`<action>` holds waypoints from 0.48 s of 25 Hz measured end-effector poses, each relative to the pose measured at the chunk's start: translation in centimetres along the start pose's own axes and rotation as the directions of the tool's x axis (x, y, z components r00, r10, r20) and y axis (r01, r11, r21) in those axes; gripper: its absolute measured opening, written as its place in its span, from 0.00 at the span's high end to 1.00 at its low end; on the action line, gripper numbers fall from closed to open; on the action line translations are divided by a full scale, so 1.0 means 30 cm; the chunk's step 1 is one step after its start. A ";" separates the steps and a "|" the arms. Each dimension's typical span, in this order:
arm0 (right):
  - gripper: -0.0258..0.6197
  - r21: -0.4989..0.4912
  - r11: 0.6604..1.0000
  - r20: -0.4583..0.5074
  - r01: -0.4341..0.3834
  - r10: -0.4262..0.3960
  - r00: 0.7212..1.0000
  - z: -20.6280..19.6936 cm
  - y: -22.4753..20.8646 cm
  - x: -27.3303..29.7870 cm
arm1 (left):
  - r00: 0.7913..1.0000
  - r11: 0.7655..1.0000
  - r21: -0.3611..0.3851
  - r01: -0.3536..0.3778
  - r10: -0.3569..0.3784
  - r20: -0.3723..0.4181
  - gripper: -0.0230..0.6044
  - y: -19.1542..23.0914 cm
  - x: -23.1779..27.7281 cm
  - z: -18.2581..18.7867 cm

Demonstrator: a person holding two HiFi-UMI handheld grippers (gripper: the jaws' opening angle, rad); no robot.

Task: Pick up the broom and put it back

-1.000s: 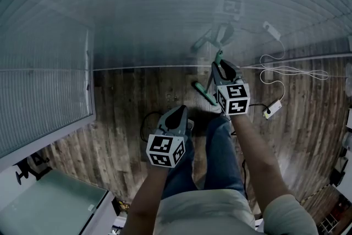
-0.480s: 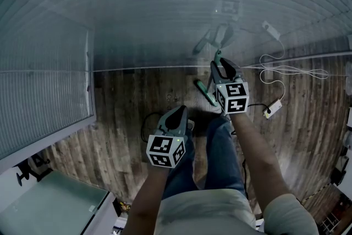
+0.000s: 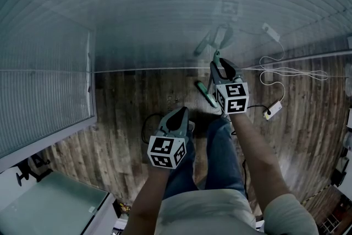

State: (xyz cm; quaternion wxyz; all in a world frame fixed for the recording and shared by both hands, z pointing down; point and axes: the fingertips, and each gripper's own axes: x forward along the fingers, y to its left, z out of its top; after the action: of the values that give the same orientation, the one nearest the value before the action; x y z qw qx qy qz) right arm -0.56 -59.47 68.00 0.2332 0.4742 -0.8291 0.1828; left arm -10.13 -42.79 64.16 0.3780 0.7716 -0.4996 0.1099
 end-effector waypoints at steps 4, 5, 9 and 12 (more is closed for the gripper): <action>0.76 -0.004 1.000 0.001 -0.005 0.005 1.000 -0.001 0.014 0.001 | 1.000 1.000 -0.001 -0.003 0.003 0.004 0.96 0.005 -0.007 -0.002; 0.76 -0.006 1.000 0.001 -0.007 0.007 1.000 0.001 0.017 0.000 | 1.000 1.000 -0.001 -0.004 0.004 0.004 0.96 0.004 -0.008 -0.001; 0.77 -0.014 1.000 -0.003 -0.021 0.021 1.000 0.007 0.019 0.005 | 1.000 1.000 -0.003 -0.009 0.009 0.006 0.96 -0.011 -0.005 0.003; 0.77 -0.021 0.999 0.000 -0.030 0.030 1.000 0.012 0.049 0.019 | 1.000 1.000 -0.008 -0.014 0.014 0.010 0.96 0.005 -0.020 -0.003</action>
State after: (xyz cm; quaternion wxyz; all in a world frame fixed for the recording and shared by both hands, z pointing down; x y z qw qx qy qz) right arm -2.18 -59.35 67.90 0.2353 0.4593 -0.8379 0.1778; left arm -10.53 -42.36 63.97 0.3777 0.7672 -0.5073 0.1070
